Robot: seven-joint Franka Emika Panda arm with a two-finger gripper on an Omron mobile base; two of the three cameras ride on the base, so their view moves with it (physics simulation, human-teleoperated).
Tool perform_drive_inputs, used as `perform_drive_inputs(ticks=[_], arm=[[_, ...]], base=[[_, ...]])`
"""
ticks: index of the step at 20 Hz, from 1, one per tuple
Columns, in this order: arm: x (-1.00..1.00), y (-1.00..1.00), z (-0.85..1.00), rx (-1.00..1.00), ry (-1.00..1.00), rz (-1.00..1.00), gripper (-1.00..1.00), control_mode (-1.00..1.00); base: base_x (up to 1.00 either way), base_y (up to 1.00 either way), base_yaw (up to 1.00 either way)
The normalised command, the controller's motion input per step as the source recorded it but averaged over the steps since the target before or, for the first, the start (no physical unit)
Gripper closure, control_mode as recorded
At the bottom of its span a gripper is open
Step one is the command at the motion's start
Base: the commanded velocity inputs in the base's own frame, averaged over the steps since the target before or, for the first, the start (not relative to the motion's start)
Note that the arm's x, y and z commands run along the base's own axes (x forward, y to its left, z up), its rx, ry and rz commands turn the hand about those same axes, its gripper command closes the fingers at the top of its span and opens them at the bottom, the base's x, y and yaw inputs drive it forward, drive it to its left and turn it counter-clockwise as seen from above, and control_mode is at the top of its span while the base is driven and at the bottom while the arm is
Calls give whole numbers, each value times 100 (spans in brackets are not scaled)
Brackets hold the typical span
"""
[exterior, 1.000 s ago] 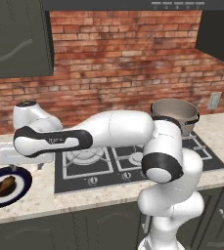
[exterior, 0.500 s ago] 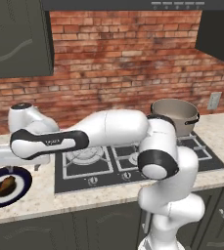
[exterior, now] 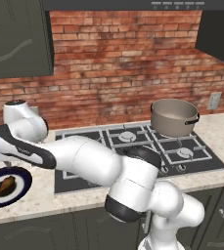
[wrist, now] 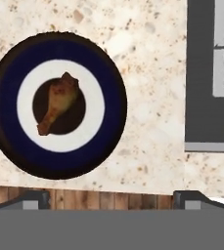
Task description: Retrieve the frozen meat and place it in the pot on a burner. Then turn the burner on.
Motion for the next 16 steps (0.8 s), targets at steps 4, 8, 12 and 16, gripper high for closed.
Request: perform_drive_inputs(ticks=[4,8,12,16], arm=[[6,24,-20,0,-7,-17,-100,-100],[11,23,-32,0,-2,-16,-100,-100],[23,11,-32,0,-2,-9,-100,-100],[25,24,-33,-3,-3,-8,-100,-100]], base=[[0,0,0],[0,0,0],[0,0,0],[0,0,0]])
